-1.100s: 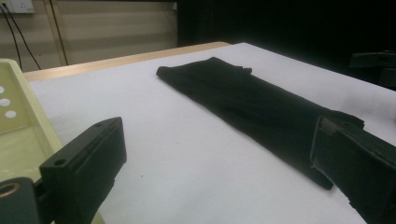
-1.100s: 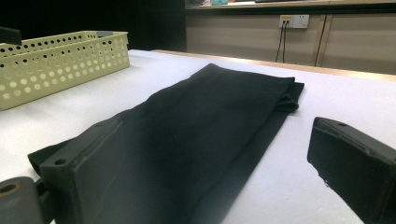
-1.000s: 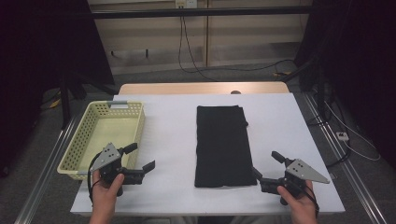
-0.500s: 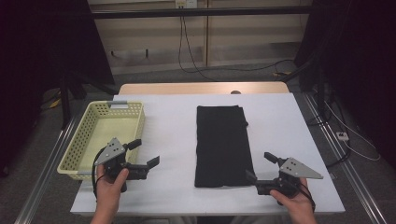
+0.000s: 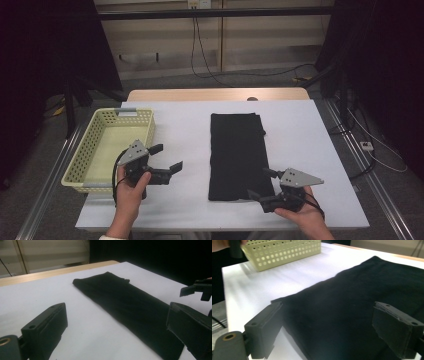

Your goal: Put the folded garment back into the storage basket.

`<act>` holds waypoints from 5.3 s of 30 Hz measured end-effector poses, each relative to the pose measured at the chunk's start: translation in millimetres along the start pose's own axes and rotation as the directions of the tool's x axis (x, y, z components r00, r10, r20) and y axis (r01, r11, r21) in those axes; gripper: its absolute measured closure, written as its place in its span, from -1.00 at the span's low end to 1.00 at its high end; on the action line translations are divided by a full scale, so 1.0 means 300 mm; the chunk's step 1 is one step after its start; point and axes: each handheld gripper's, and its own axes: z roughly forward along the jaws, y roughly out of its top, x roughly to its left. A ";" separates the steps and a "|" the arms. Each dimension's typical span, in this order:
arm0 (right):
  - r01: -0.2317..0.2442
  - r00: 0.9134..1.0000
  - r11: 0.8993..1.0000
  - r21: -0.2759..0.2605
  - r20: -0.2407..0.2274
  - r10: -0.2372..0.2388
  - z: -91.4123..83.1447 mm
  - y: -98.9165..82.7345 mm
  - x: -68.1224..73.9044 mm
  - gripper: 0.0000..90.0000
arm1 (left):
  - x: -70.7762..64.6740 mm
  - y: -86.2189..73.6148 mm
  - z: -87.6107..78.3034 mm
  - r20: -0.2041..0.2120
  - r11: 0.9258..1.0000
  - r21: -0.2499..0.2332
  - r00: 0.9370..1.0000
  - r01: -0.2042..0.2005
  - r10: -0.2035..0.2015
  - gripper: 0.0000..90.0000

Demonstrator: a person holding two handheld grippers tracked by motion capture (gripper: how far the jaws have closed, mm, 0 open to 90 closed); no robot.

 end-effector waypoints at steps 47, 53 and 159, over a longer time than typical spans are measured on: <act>0.249 0.960 0.922 0.296 -0.200 -0.196 0.178 0.001 0.083 0.23 | 0.009 0.071 0.233 0.009 0.993 0.119 1.000 -0.013 0.012 -0.91; 0.245 0.962 0.921 0.302 -0.193 -0.193 0.179 0.000 0.076 0.40 | 0.015 0.072 0.259 0.009 0.991 0.131 1.000 -0.020 0.018 -0.91; 0.052 0.944 0.997 -0.053 -0.323 -0.066 0.205 0.175 0.167 0.81 | 0.179 0.494 0.499 -0.287 0.836 0.489 0.951 0.246 -0.112 0.88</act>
